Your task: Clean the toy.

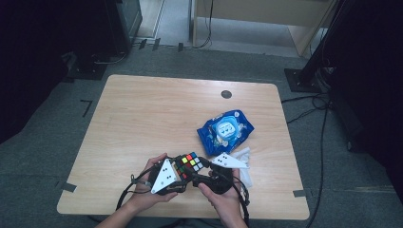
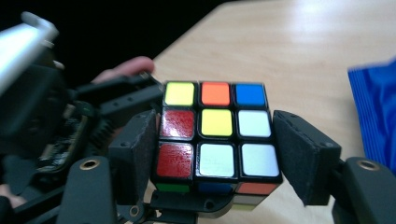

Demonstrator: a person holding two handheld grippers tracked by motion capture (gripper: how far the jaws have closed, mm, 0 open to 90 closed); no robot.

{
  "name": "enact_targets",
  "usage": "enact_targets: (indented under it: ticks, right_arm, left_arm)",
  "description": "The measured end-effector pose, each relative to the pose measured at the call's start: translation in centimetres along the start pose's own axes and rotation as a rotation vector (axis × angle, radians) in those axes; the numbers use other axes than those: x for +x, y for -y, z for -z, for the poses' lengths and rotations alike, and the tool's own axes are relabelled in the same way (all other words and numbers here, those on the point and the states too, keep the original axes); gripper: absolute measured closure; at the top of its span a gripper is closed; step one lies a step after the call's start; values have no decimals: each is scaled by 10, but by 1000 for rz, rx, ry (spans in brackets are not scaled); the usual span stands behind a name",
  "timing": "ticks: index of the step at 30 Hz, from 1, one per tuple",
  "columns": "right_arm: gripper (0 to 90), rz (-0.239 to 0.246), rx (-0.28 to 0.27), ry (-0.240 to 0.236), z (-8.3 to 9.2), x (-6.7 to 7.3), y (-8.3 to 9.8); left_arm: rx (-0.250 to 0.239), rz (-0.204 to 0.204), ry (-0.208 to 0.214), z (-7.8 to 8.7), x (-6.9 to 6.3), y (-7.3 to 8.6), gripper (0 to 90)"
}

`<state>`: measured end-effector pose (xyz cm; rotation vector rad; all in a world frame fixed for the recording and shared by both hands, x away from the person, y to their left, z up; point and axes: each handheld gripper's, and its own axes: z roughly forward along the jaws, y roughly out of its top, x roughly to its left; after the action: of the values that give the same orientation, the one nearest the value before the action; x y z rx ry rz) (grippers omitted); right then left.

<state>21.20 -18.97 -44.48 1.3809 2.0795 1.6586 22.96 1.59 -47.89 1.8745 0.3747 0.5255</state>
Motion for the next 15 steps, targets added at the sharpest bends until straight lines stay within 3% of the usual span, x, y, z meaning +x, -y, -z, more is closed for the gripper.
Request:
enact_targets:
  ticks: [2, 5, 8, 11, 15]
  right_arm:
    - [295, 14, -56, -30, 5, -2, -3]
    - [280, 27, -134, -15, 16, -8, -7]
    - [297, 29, -160, 13, 19, -16, -2]
    - [308, 47, -143, 28, 14, -23, 12]
    - [296, 97, -85, 34, -7, -16, 27]
  left_arm:
    - [2, 39, -6, 1, 8, 1, 335]
    - [-2, 118, -19, 3, 21, 3, 335]
    - [-30, 273, 17, 6, 42, 6, 335]
    - [-69, 429, 38, 9, 59, 10, 335]
    - [-126, 545, 69, 13, 67, 8, 335]
